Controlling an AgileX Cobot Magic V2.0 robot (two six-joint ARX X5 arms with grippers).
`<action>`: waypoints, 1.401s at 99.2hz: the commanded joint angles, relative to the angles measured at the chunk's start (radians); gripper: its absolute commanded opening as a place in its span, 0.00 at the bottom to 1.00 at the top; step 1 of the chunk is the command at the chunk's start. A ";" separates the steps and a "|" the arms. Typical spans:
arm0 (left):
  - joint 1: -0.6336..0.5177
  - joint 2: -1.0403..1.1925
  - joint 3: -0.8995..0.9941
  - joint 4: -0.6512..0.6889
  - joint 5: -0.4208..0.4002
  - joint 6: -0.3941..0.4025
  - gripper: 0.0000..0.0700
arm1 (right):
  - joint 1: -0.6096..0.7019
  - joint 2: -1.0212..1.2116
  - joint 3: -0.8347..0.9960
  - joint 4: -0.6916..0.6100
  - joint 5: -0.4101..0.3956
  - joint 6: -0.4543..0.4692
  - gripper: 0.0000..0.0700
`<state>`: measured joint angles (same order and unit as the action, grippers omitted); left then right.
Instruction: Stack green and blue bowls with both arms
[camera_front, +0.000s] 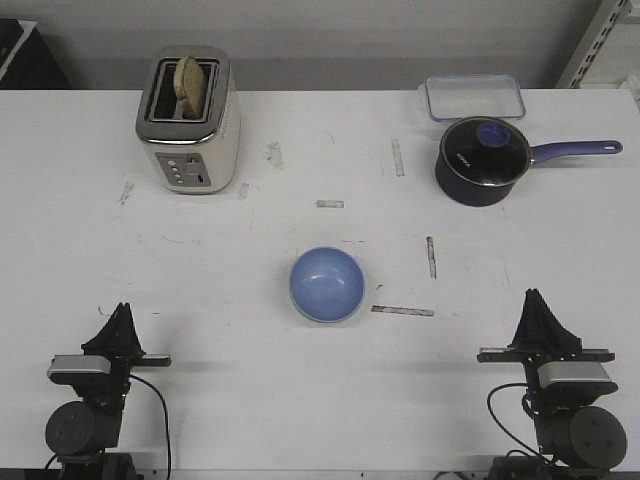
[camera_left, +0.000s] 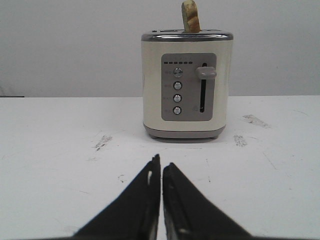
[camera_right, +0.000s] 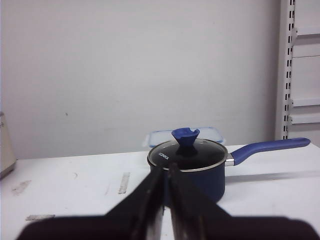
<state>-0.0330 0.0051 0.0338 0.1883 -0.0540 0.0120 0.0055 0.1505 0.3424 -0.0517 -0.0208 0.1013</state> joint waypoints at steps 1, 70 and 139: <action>0.002 -0.002 -0.021 0.016 0.002 0.000 0.00 | 0.000 -0.001 0.000 -0.011 0.013 0.003 0.01; 0.002 -0.002 -0.021 0.016 0.001 0.000 0.00 | 0.001 -0.144 -0.309 0.203 0.021 -0.095 0.01; 0.002 -0.002 -0.021 0.019 0.001 0.000 0.00 | 0.002 -0.149 -0.330 0.178 0.021 -0.095 0.01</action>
<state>-0.0330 0.0051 0.0338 0.1917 -0.0540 0.0120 0.0059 0.0021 0.0143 0.1158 0.0002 0.0078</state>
